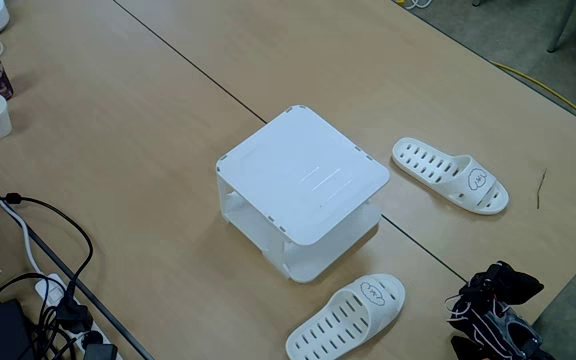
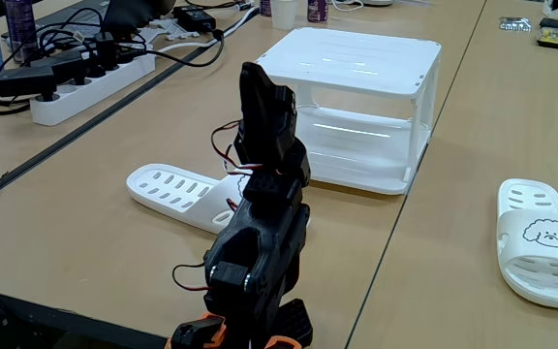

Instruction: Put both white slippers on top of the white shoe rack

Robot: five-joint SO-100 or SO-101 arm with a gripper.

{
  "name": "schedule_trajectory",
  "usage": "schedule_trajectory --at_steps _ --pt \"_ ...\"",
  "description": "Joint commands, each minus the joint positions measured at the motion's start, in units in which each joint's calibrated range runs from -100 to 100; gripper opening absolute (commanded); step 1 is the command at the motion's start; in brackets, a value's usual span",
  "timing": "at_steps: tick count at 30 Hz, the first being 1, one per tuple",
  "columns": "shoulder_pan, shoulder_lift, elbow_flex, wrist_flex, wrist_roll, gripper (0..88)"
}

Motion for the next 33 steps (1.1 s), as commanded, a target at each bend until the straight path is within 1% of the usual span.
schedule_trajectory --at_steps 1,18,24,29,33 --pt "-0.2 0.4 0.4 -0.3 0.4 0.7" --pt "0.4 0.7 0.4 0.1 0.4 0.7" --pt "0.4 0.7 0.4 5.7 0.4 0.7" --pt "0.2 0.7 -2.8 13.5 0.4 0.7" --pt "-0.3 0.7 -7.9 23.8 0.4 0.7"
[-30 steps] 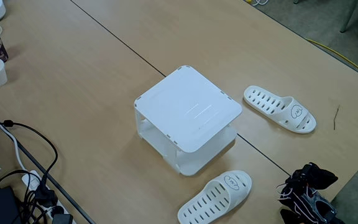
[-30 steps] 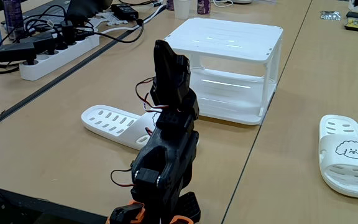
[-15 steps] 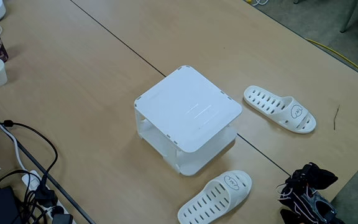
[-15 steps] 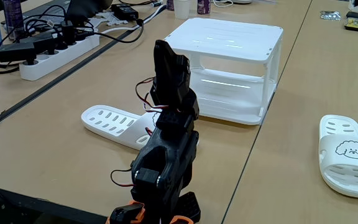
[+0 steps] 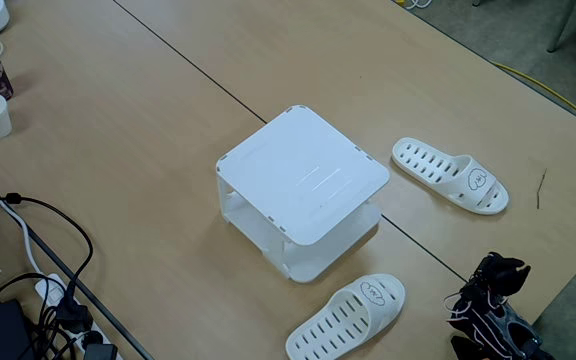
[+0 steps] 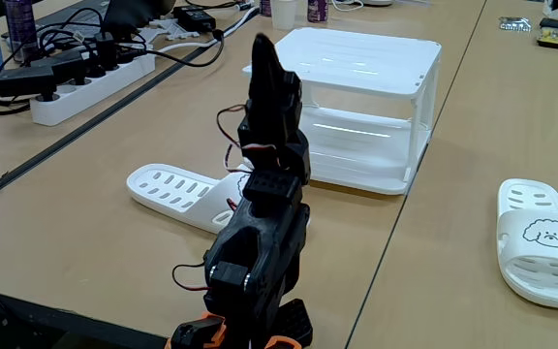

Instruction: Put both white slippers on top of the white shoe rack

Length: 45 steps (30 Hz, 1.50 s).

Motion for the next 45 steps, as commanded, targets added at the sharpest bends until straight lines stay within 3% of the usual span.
schedule_trajectory --at_steps 1,6,13,19,27,31,37,45 --pt "-0.4 0.7 -7.6 10.6 0.4 0.7" --pt "-0.5 0.7 -16.8 26.1 0.4 0.7" --pt "-0.5 0.8 -30.1 59.7 0.4 0.7" --pt "0.1 6.7 -48.0 79.4 0.4 0.7" --pt "0.6 38.6 -83.1 82.1 0.4 0.7" --pt "9.7 52.8 -93.1 82.5 0.4 0.8" --pt "25.4 63.4 -87.7 86.4 0.4 10.7" --pt "26.9 63.3 -59.7 87.7 0.4 11.5"
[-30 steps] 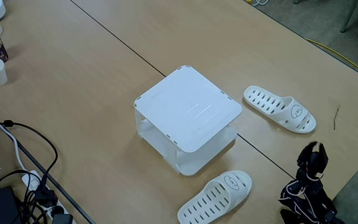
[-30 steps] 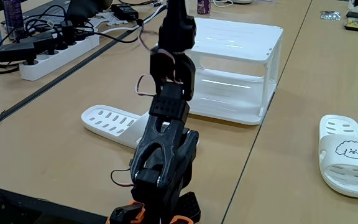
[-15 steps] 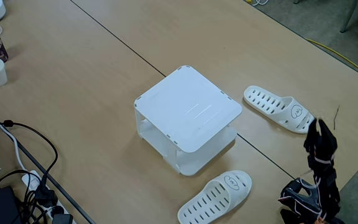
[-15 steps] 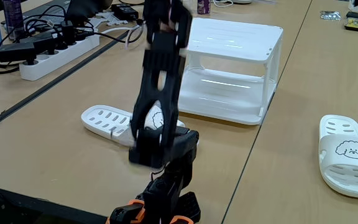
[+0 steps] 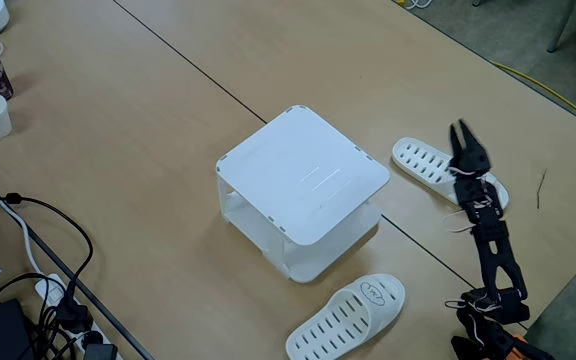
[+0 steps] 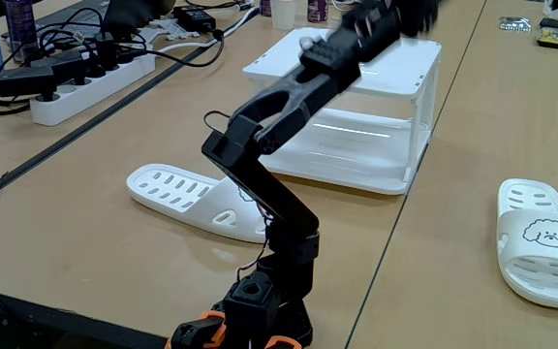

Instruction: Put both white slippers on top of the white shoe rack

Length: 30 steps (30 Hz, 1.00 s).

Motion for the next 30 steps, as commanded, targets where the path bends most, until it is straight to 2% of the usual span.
schedule_trajectory --at_steps 1,5,8,16,30 --pt "0.9 -0.2 11.2 0.1 0.4 11.5" --pt "0.5 -0.4 21.8 0.0 0.4 9.7" --pt "-0.3 0.1 28.0 0.0 0.4 0.0" --pt "-11.4 1.5 37.0 0.0 0.4 0.7" --pt "-26.7 18.0 35.7 0.2 0.4 0.7"
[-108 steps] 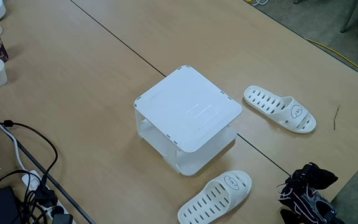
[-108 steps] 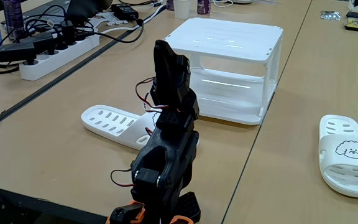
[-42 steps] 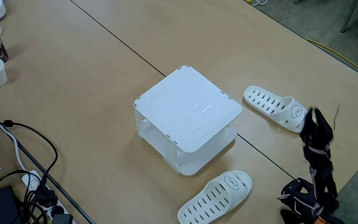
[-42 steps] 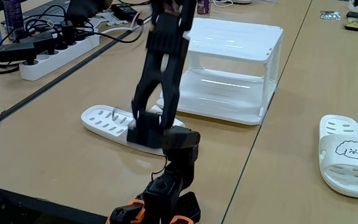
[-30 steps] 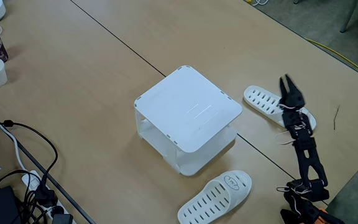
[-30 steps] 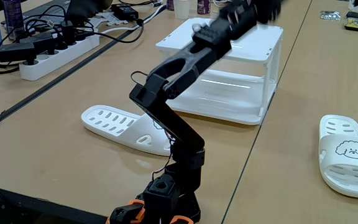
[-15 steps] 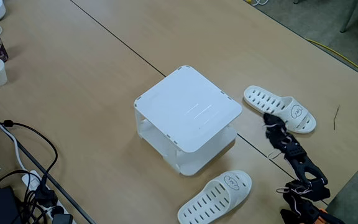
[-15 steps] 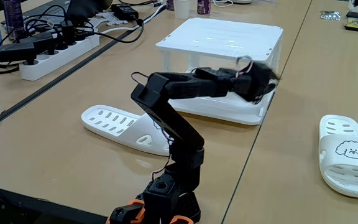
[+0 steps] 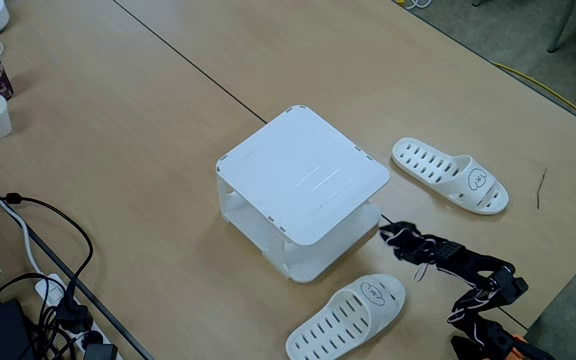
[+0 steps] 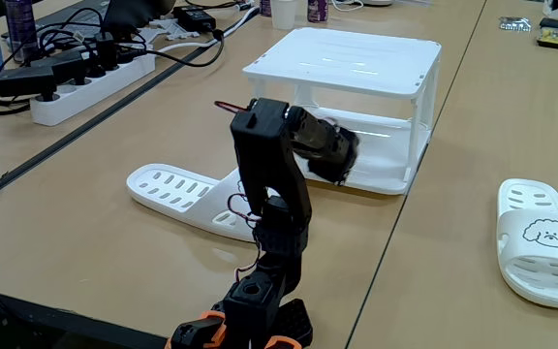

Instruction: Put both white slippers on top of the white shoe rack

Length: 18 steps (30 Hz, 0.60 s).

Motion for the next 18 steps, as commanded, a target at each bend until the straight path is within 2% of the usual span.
schedule_trajectory --at_steps 1,18 --pt "-3.0 2.1 -1.8 0.2 0.4 0.7" --pt "-16.4 4.9 5.8 0.3 0.4 0.7"
